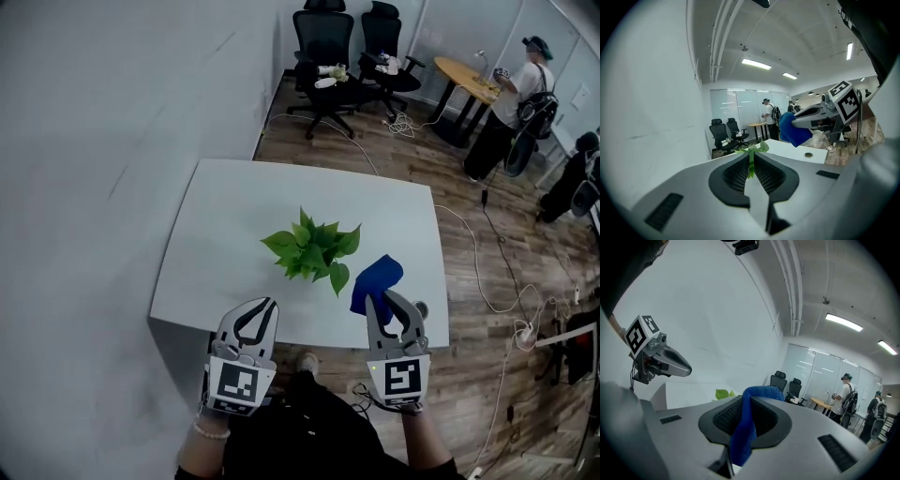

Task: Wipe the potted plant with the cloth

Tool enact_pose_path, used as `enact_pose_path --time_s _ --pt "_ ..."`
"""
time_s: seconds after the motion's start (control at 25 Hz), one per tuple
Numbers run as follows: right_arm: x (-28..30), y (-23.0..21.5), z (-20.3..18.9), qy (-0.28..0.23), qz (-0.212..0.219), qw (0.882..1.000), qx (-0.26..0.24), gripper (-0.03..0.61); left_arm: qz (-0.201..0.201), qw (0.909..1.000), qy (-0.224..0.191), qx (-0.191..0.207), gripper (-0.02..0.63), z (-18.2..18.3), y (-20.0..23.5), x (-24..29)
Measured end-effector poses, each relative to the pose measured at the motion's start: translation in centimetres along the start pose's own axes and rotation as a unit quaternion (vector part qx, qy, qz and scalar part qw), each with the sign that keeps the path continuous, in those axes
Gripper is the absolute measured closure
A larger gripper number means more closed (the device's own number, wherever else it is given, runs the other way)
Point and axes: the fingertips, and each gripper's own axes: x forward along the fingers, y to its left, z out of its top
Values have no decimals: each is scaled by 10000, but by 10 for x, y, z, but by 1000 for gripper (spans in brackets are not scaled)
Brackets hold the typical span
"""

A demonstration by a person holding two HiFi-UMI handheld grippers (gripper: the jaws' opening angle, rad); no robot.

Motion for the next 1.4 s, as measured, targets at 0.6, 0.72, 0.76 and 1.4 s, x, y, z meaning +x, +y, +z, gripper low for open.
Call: enact_pose_path --time_s 0.6,0.72,0.76,1.4 --pt "140 -83 -1 -563 1361 9869 -658 503 33 9945 982 -352 336 -60 -8 95" --pt "166 -85 0 -648 1709 9768 -1117 503 26 9927 1164 -331 324 -69 -10 107" --pt "175 -83 -1 -646 1835 9736 -1192 503 19 9919 1226 -332 321 -73 -11 111" --pt "272 -2 -68 -2 4247 8849 -1910 503 -140 9795 1948 -489 301 -124 -23 149"
